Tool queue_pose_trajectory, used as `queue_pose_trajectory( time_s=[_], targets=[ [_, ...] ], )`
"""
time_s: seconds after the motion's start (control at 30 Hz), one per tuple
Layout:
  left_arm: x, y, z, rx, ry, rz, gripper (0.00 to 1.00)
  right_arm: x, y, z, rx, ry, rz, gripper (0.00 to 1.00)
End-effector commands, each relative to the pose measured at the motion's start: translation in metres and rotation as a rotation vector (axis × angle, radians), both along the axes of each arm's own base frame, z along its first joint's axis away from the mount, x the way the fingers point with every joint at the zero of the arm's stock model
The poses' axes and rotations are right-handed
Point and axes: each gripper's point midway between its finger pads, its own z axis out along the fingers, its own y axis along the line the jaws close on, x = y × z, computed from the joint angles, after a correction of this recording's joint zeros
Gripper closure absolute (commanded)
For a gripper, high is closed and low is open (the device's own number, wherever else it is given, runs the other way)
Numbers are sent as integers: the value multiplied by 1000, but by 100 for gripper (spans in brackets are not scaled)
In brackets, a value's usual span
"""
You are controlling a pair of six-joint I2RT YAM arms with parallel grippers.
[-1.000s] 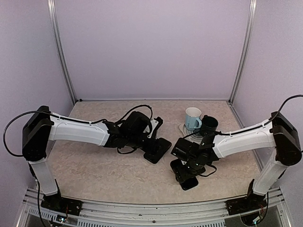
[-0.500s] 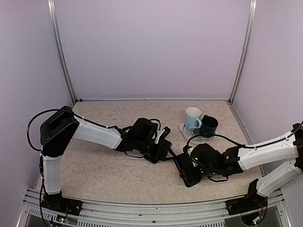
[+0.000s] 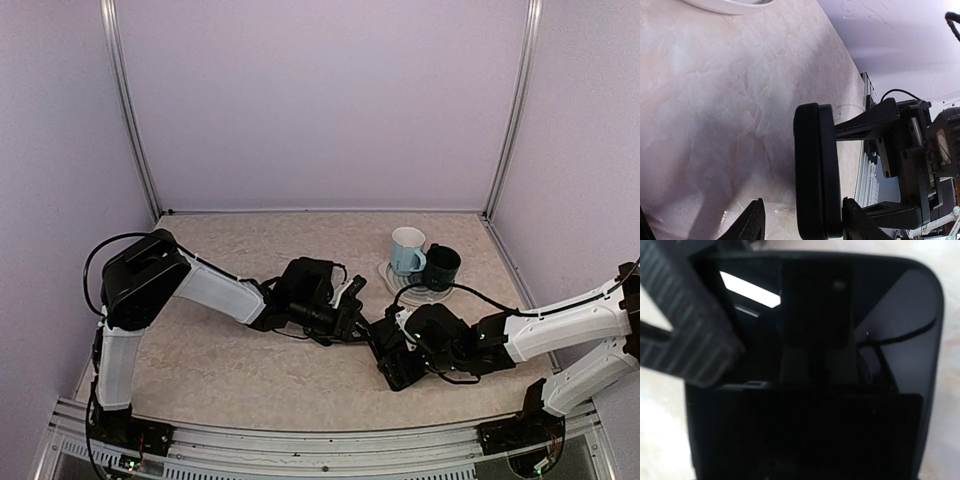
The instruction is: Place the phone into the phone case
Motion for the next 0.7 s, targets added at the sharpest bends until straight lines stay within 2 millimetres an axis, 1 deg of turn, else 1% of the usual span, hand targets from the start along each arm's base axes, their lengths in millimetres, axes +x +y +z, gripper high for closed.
queue_pose_trajectory(
  time_s=[0.0, 0.2, 0.27, 0.3, 0.33, 0.4, 0.43, 0.47, 0.53, 0.57, 0.67],
  targets=[
    [-1, -5, 2, -36, -10, -23, 57, 12, 14, 25, 76, -88, 6, 78],
    [-9, -9, 2, -19, -57, -63, 83, 11, 20, 20, 74, -75, 28, 78],
    [-11, -7, 3, -14, -76, -75, 88, 10, 23, 19, 72, -69, 45, 77],
    [-11, -5, 4, -11, -92, -80, 91, 10, 25, 19, 73, -68, 49, 75],
    [-11, -4, 6, -7, -112, -84, 94, 11, 26, 20, 74, -67, 52, 69],
    [-11, -1, 5, 19, -146, -96, 100, 10, 26, 20, 72, -64, 53, 45],
    [-11, 3, 1, 47, -159, -101, 100, 10, 24, 21, 75, -61, 50, 31],
    [-10, 5, 2, 62, -184, -106, 100, 8, 23, 22, 85, -54, 51, 18],
    [-9, 9, 1, 95, -234, -117, 100, 3, 23, 28, 135, -33, 87, 2],
    [-8, 11, 1, 112, -261, -121, 100, -1, 25, 32, 175, -16, 133, 1],
    [-1, 19, 3, 165, -360, -121, 100, -6, 30, 57, 343, 22, 252, 1]
  ],
)
